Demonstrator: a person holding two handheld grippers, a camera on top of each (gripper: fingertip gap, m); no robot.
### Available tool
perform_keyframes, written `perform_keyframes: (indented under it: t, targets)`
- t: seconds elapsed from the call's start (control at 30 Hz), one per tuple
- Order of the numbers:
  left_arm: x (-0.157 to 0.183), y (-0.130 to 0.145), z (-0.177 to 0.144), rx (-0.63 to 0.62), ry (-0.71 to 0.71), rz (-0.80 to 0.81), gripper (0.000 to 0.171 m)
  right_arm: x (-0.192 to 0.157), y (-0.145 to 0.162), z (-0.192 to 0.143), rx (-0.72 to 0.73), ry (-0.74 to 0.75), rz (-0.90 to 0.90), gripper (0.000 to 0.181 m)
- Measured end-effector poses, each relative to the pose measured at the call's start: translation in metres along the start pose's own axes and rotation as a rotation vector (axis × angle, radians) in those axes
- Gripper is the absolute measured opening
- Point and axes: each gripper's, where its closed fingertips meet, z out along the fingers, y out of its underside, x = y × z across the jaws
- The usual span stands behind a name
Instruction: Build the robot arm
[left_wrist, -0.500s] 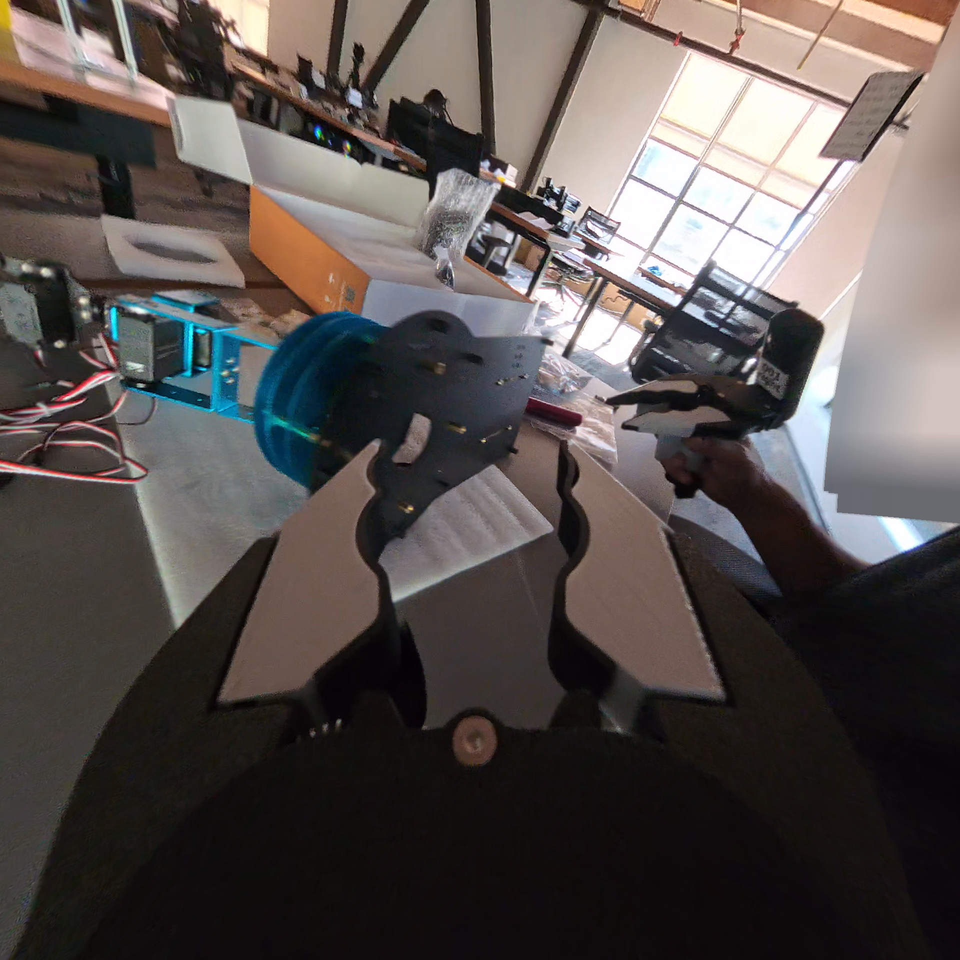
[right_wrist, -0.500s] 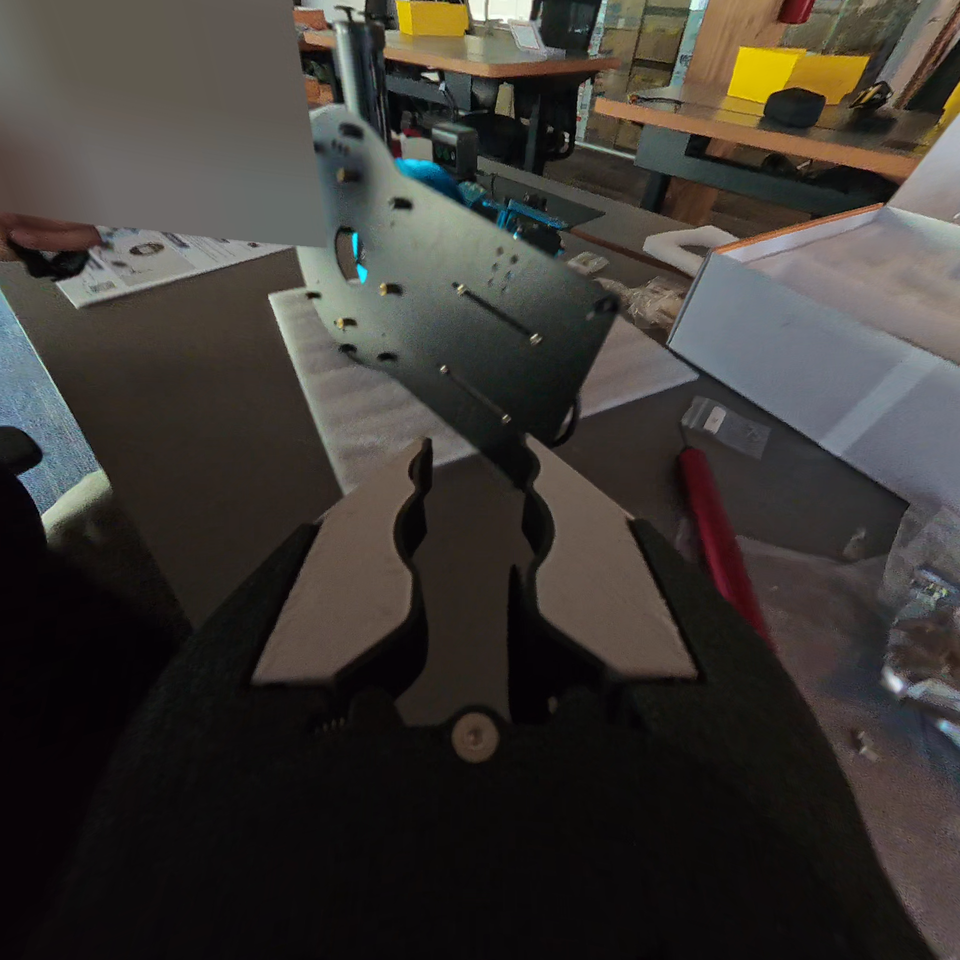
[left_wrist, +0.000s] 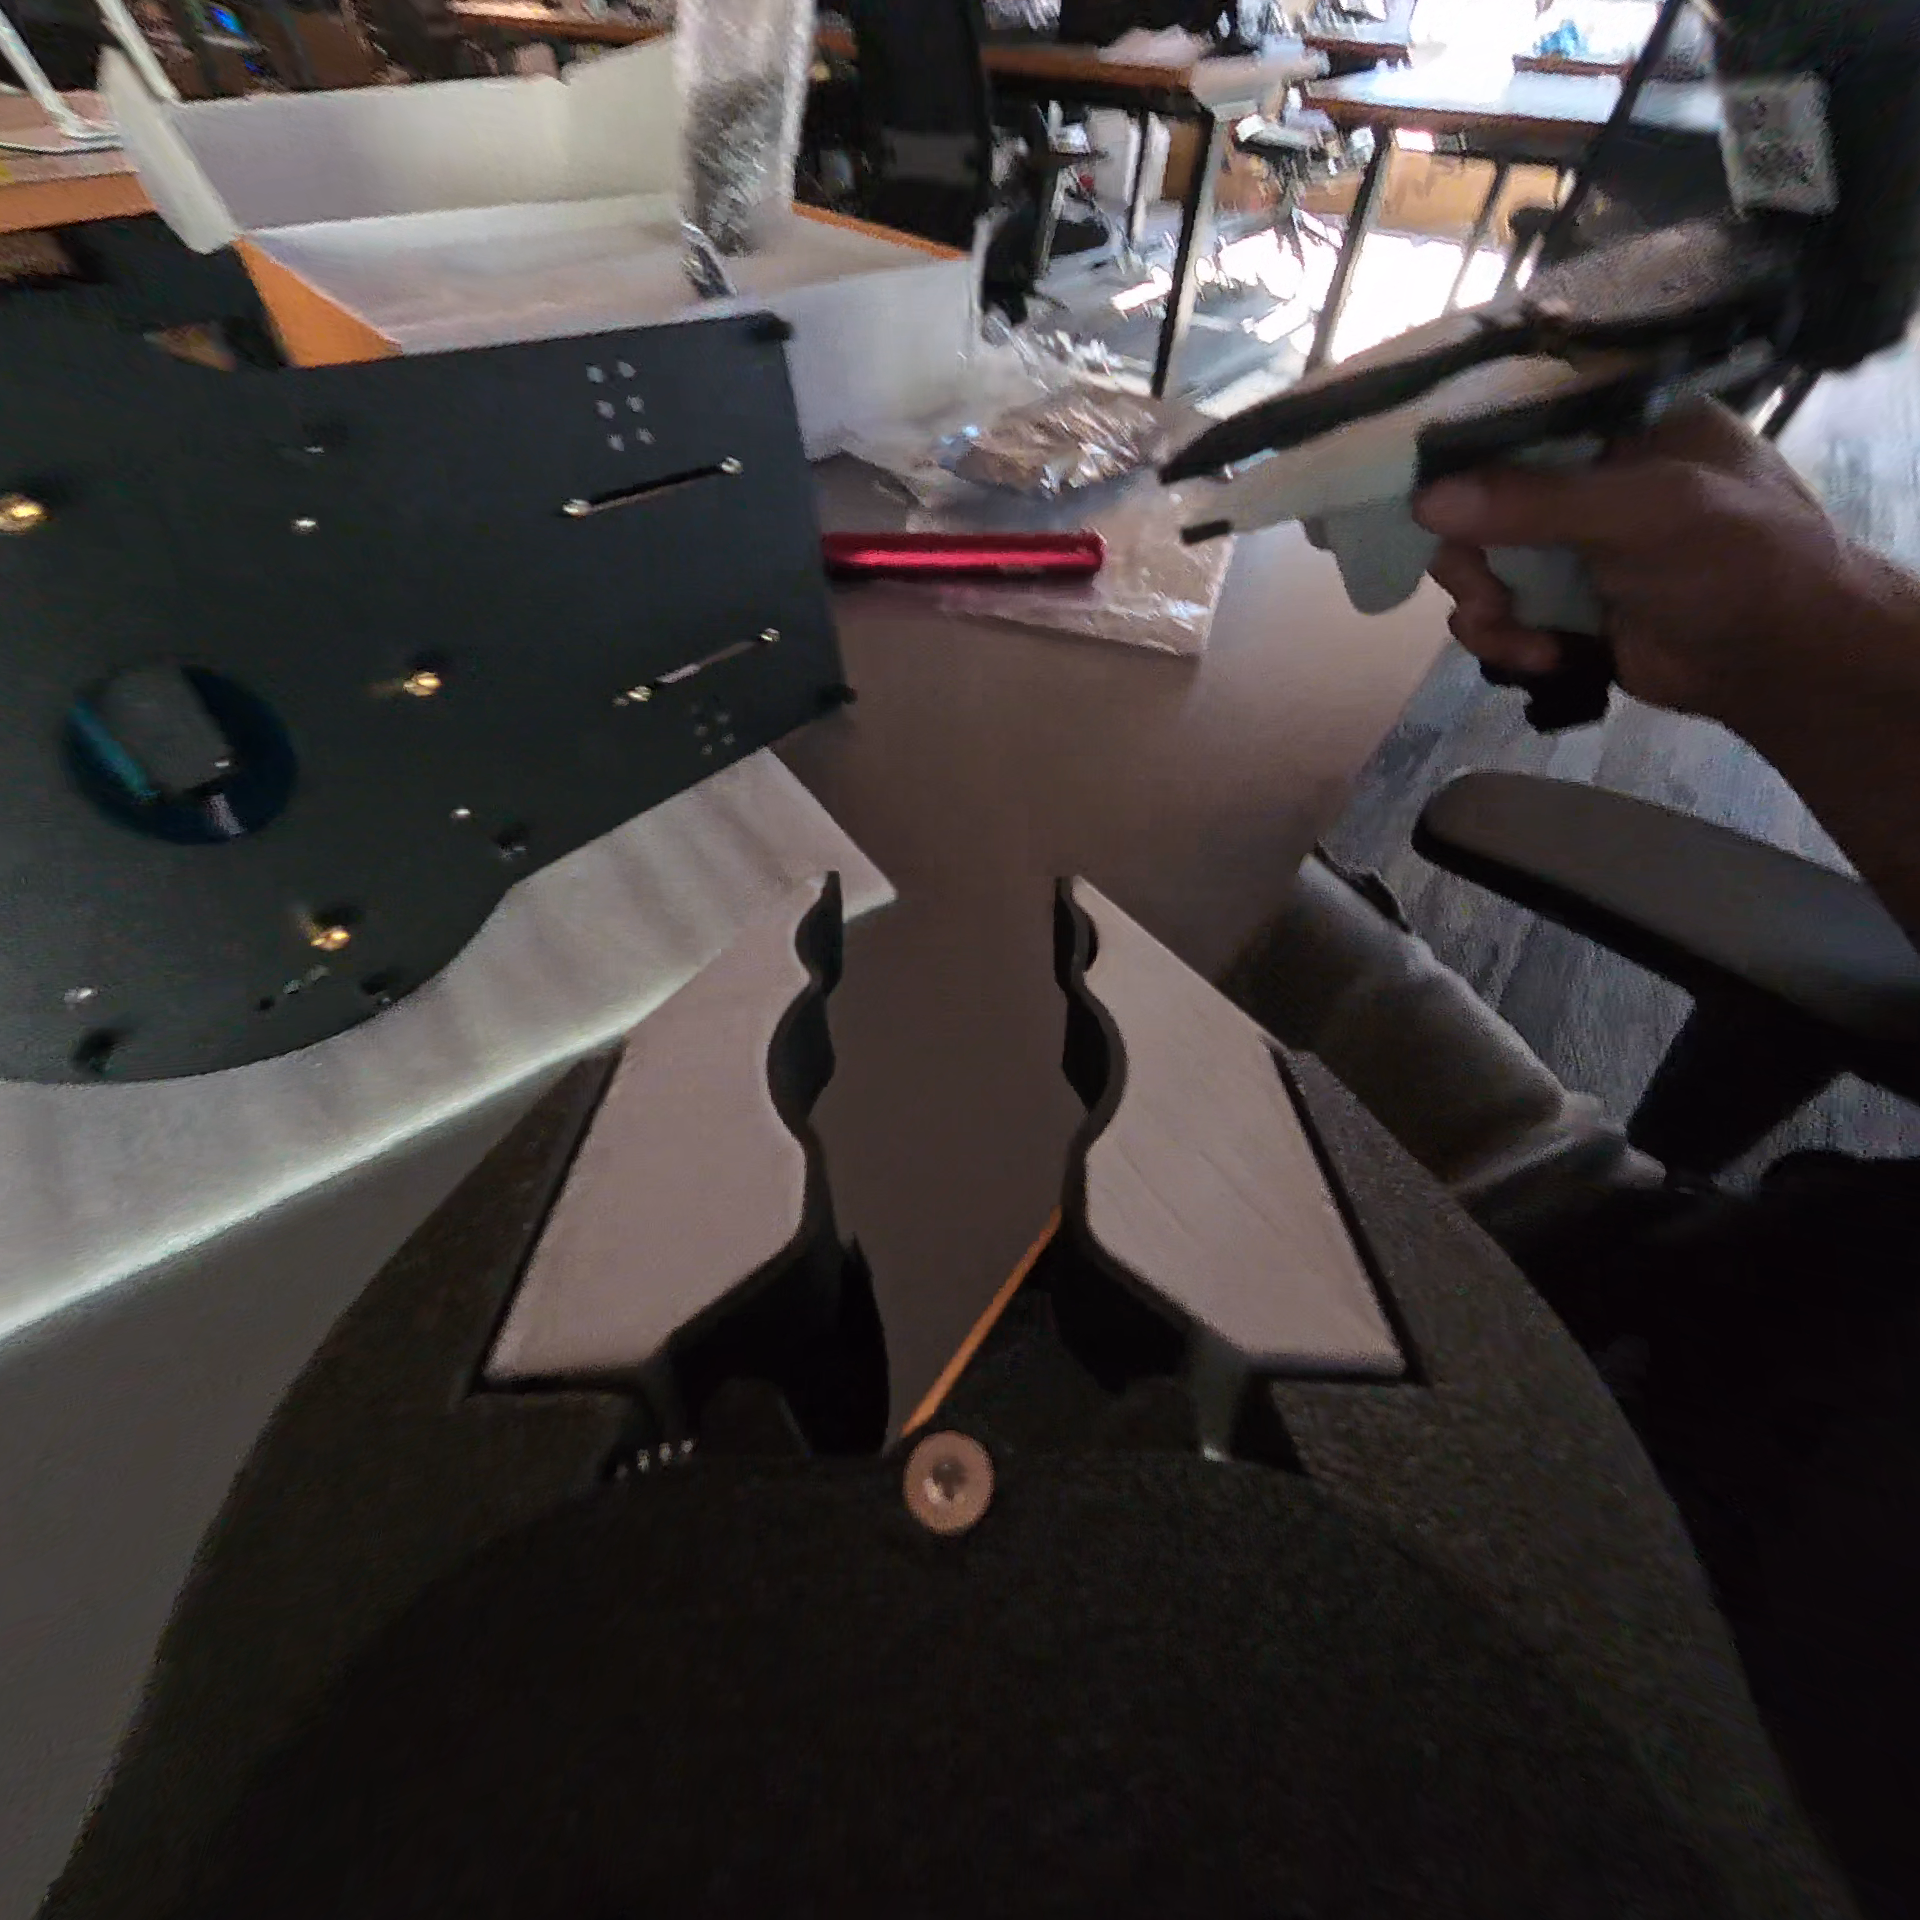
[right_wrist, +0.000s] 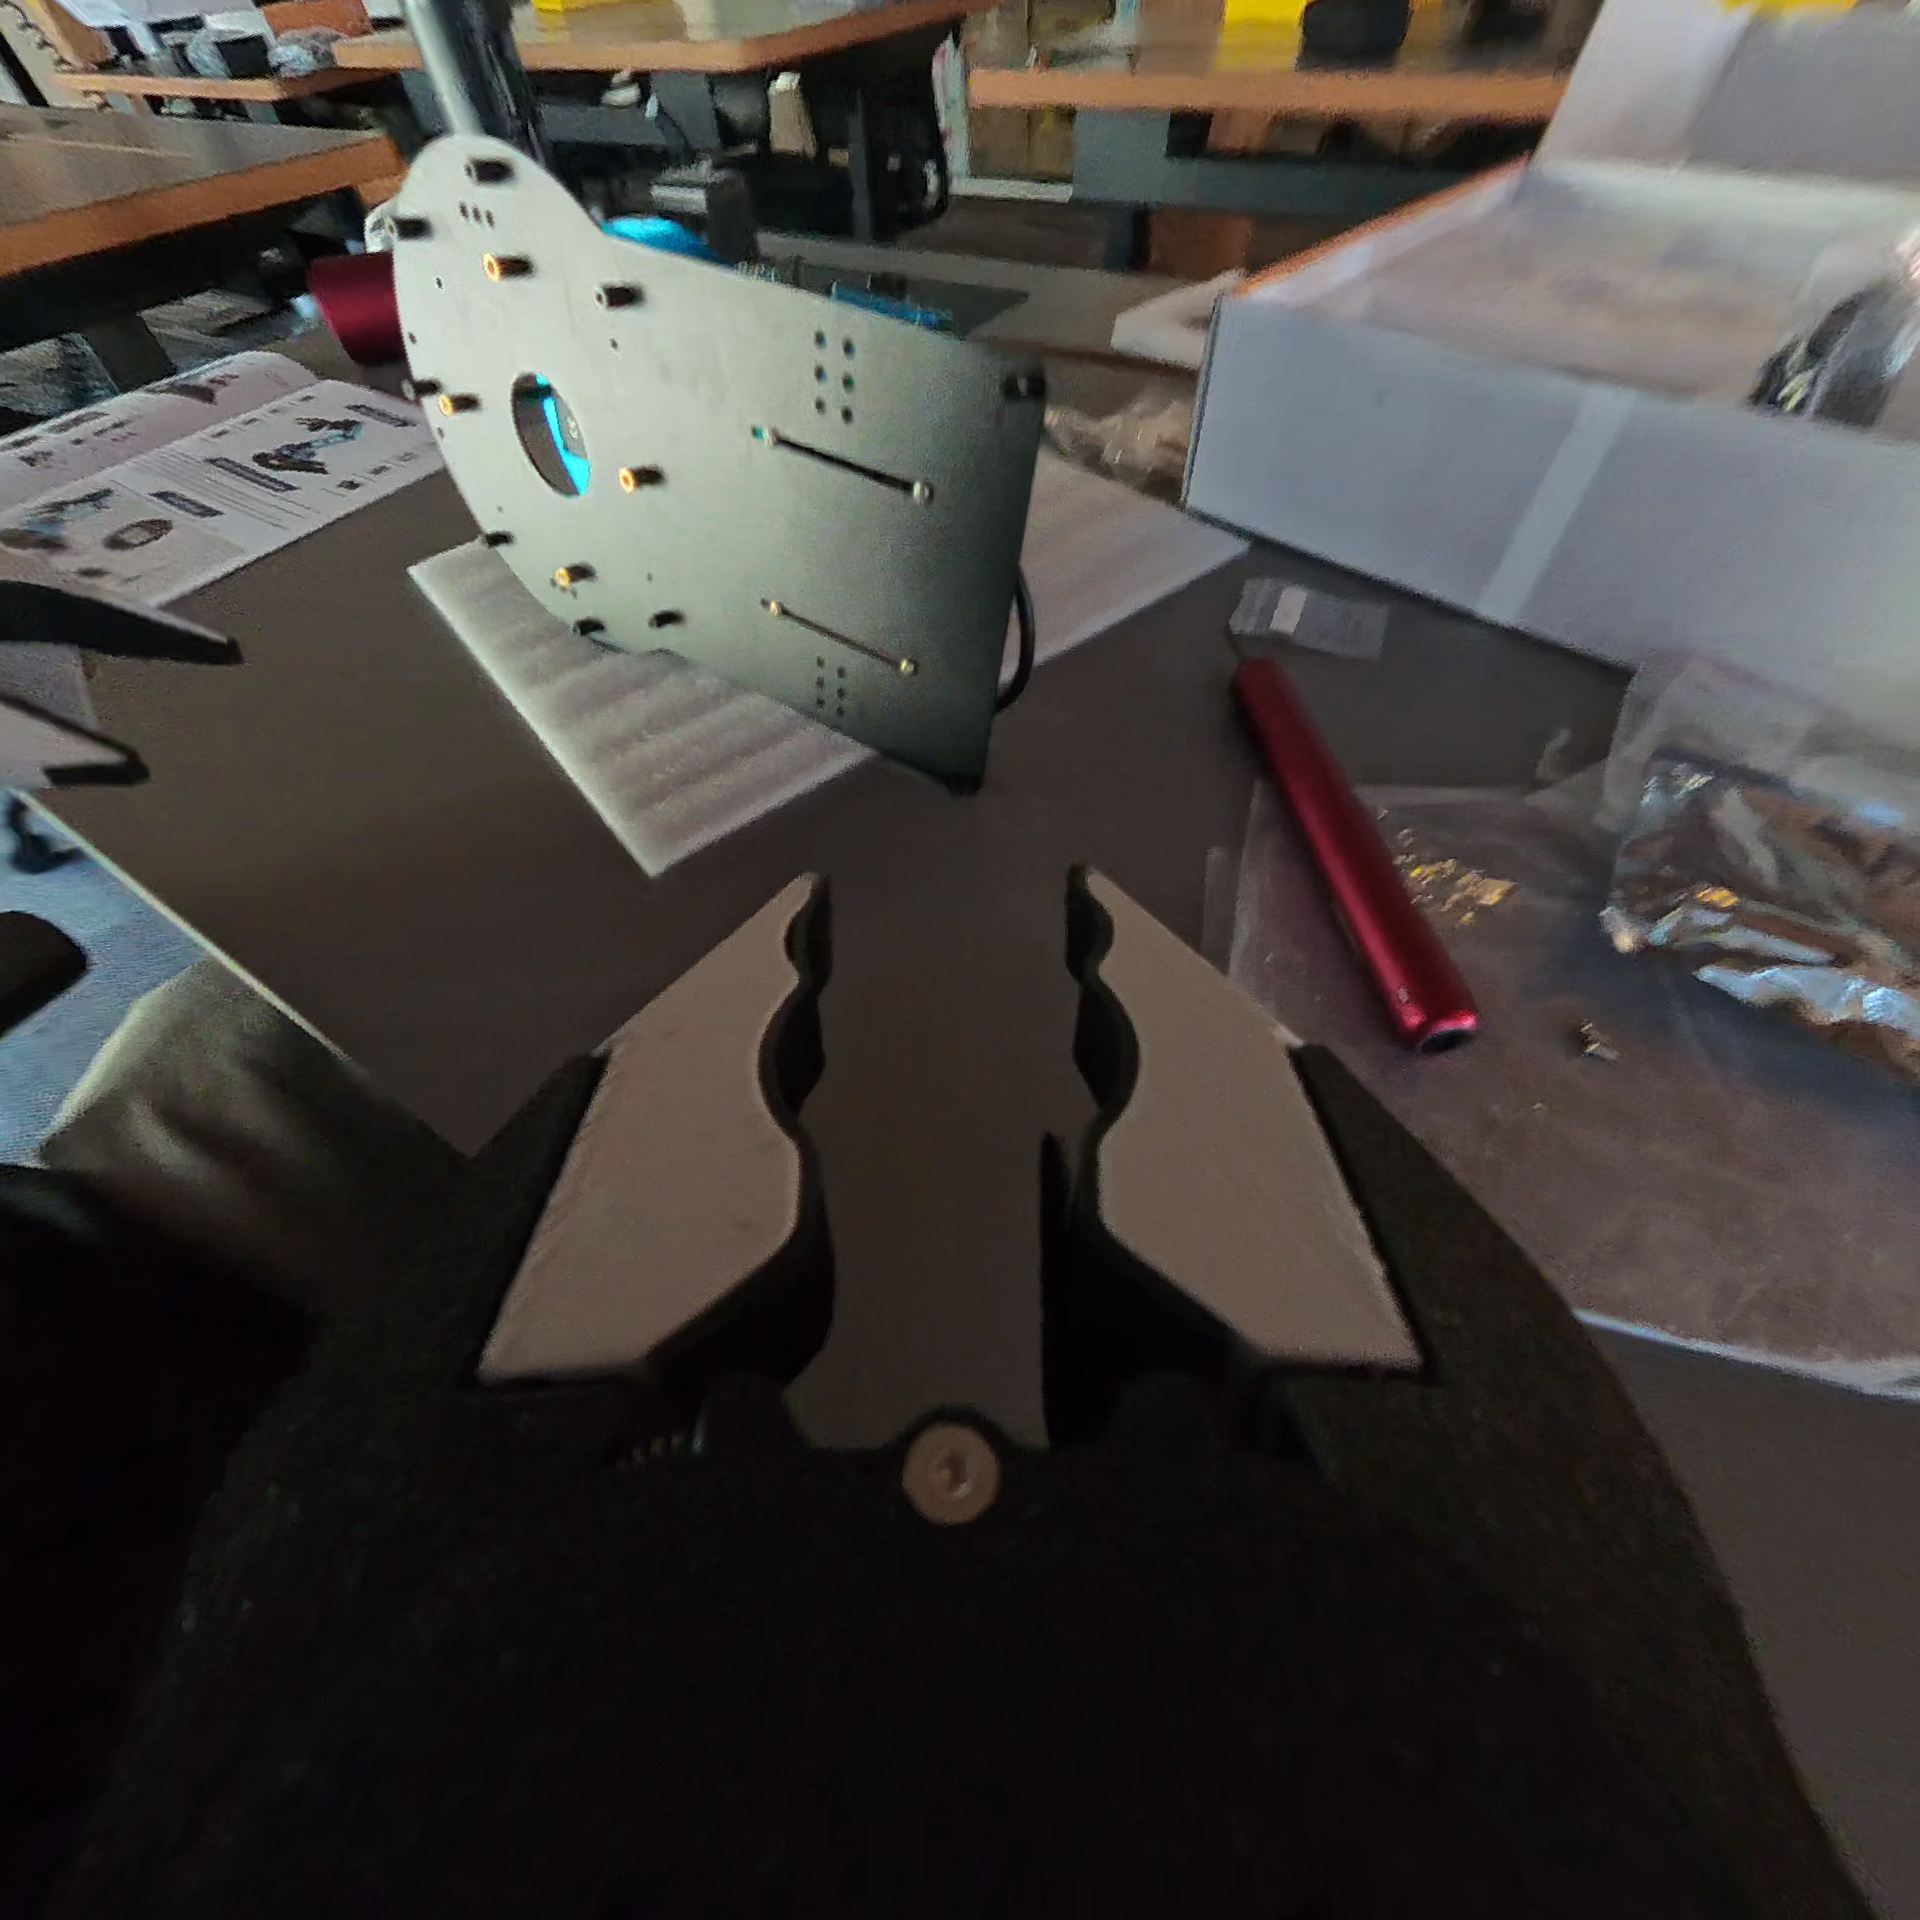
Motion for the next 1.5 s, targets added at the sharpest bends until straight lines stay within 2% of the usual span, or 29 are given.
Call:
perform_keyframes:
  t: [0.13, 0.2, 0.3, 0.43, 0.57, 0.67, 0.8, 0.83, 0.93, 1.03, 1.13, 1.2, 1.27, 1.33, 1.37, 1.4, 1.47, 1.5]
  targets:
    - [0.004, 0.001, 0.005, -0.022, 0.005, 0.014, 0.039, 0.010, 0.007, 0.002, -0.061, -0.033, -0.017, 0.047]
    - [0.003, 0.002, 0.006, 0.003, 0.009, -0.007, 0.037, 0.026, 0.010, -0.003, -0.095, 0.027, -0.117, 0.041]
    - [-0.003, 0.001, 0.010, 0.044, -0.003, -0.062, 0.036, 0.069, 0.006, 0.002, -0.169, 0.125, -0.211, 0.038]
    - [-0.002, -0.005, 0.029, 0.087, 0.064, -0.220, 0.036, 0.107, -0.001, 0.062, -0.306, 0.015, -0.158, 0.049]
    - [-0.004, -0.020, 0.054, 0.096, 0.107, -0.259, 0.036, 0.116, -0.004, 0.124, -0.439, -0.146, -0.121, 0.048]
    - [-0.005, -0.028, 0.068, 0.090, 0.109, -0.229, 0.036, 0.111, 0.008, 0.149, -0.579, -0.231, -0.152, 0.048]
    - [0.006, -0.028, 0.085, 0.073, 0.125, -0.210, 0.035, 0.117, 0.022, 0.164, -0.672, -0.172, -0.213, 0.045]
    - [0.009, -0.026, 0.088, 0.056, 0.126, -0.203, 0.035, 0.114, 0.022, 0.165, -0.670, -0.181, -0.201, 0.024]
    - [0.016, -0.018, 0.092, 0.029, 0.120, -0.179, 0.035, 0.111, 0.023, 0.160, -0.649, -0.182, -0.158, 0.020]
    - [0.026, -0.012, 0.091, 0.027, 0.143, -0.170, 0.037, 0.108, -0.002, 0.138, -0.507, -0.167, -0.080, 0.019]
    - [0.032, -0.019, 0.090, 0.065, 0.137, -0.164, 0.041, 0.088, -0.060, 0.086, -0.252, -0.189, -0.024, 0.019]
    - [0.037, -0.032, 0.089, 0.109, 0.139, -0.164, 0.050, 0.055, -0.099, 0.043, -0.072, -0.296, 0.020, 0.019]
    - [0.049, -0.044, 0.088, 0.146, 0.174, -0.141, 0.070, 0.009, -0.130, 0.004, 0.104, -0.475, 0.084, 0.019]
    - [0.056, -0.055, 0.084, 0.155, 0.191, -0.140, 0.088, -0.035, -0.144, -0.021, 0.223, -0.667, 0.200, 0.019]
    - [0.060, -0.056, 0.082, 0.137, 0.214, -0.158, 0.091, -0.047, -0.149, -0.027, 0.285, -0.706, 0.246, 0.020]
    - [0.064, -0.052, 0.081, 0.102, 0.246, -0.181, 0.088, -0.053, -0.150, -0.028, 0.321, -0.707, 0.277, 0.020]
    - [0.062, -0.042, 0.078, 0.056, 0.252, -0.217, 0.067, -0.065, -0.147, -0.028, 0.350, -0.775, 0.358, 0.020]
    - [0.054, -0.037, 0.077, 0.052, 0.202, -0.215, 0.070, -0.066, -0.145, -0.025, 0.351, -0.795, 0.407, 0.019]
